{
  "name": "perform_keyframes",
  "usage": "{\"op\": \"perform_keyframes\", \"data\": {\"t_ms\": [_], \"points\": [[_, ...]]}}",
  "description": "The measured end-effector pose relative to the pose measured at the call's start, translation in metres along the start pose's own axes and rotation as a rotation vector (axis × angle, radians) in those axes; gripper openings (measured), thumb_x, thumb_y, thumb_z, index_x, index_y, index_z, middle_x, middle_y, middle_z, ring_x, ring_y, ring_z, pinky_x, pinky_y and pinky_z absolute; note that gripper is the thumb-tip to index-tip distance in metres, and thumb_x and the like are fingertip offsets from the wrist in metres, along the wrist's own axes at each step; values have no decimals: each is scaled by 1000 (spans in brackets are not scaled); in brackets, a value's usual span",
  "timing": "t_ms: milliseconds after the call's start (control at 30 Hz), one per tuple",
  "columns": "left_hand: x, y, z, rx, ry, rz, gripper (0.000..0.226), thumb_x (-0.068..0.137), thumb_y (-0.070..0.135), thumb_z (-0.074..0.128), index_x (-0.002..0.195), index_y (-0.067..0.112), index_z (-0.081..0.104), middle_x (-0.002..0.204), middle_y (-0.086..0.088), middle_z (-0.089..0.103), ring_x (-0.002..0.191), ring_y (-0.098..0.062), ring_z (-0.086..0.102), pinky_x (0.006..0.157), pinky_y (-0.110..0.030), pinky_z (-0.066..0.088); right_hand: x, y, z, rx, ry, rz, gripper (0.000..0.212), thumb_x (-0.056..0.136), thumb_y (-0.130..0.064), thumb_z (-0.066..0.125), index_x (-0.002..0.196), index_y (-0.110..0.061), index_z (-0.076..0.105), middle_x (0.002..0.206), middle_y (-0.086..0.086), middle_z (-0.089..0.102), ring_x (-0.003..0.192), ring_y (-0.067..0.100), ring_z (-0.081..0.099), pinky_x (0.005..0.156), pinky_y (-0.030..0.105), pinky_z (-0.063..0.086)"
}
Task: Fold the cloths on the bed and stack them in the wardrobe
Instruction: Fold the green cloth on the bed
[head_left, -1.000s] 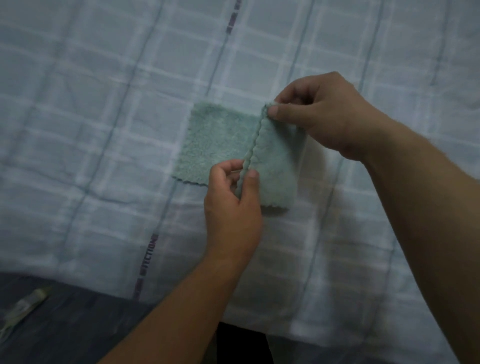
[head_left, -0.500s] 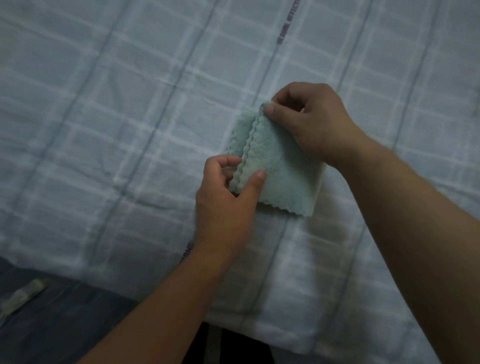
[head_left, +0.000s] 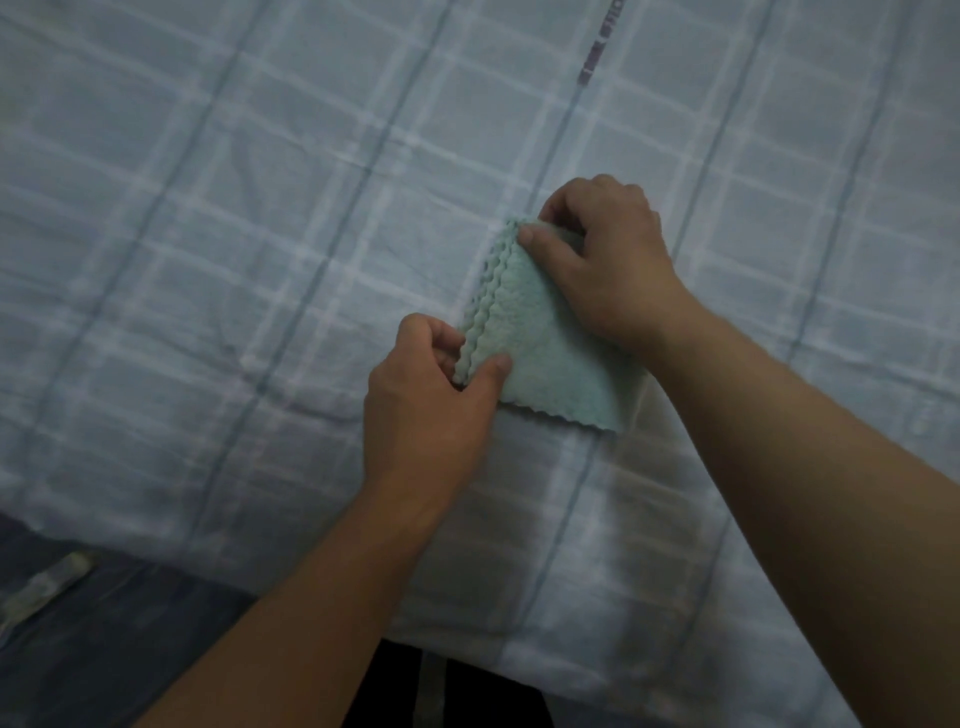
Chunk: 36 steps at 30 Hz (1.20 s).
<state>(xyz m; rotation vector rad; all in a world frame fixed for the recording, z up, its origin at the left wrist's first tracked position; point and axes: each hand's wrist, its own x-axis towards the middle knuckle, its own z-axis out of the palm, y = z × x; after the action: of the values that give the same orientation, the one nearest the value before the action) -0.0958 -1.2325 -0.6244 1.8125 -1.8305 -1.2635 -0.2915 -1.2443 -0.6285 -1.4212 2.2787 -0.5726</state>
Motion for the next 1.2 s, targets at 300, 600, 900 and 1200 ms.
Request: {"op": "perform_keyframes", "data": {"t_ms": [300, 600, 900, 1200], "points": [[-16, 15, 20, 237, 81, 810, 29, 93, 11, 65, 123, 10, 68, 130, -8, 67, 122, -29, 62, 100, -46, 44, -12, 11, -15, -123, 167, -4, 40, 96, -52, 53, 118, -21, 64, 113, 3, 61, 112, 28, 50, 90, 36, 30], [-4, -25, 50, 630, -92, 765, 71, 102, 45, 42, 161, 6, 30, 170, -10, 26, 158, -25, 22, 127, -56, 18, -20, 30, 2, -233, 106, -7, 50, 95, -63, 46, 107, -17, 60, 106, 9, 61, 101, 34, 53, 85, 43, 37], [-10, -11, 38, 585, -122, 737, 75, 99, 50, 42, 161, 10, 31, 171, -8, 25, 159, -24, 20, 127, -56, 13, -26, 27, -16, -166, 110, 142, 50, 97, -63, 43, 110, -18, 60, 113, 8, 61, 108, 35, 51, 93, 46, 37], [-56, 29, 59, 371, -44, 760, 40, 81, 36, 74, 115, 15, 67, 119, -6, 64, 106, -31, 59, 87, -44, 40, -48, 56, -49, 143, -68, 335, 25, 89, -43, 68, 91, -18, 66, 93, 4, 64, 90, 24, 59, 73, 27, 36]]}}
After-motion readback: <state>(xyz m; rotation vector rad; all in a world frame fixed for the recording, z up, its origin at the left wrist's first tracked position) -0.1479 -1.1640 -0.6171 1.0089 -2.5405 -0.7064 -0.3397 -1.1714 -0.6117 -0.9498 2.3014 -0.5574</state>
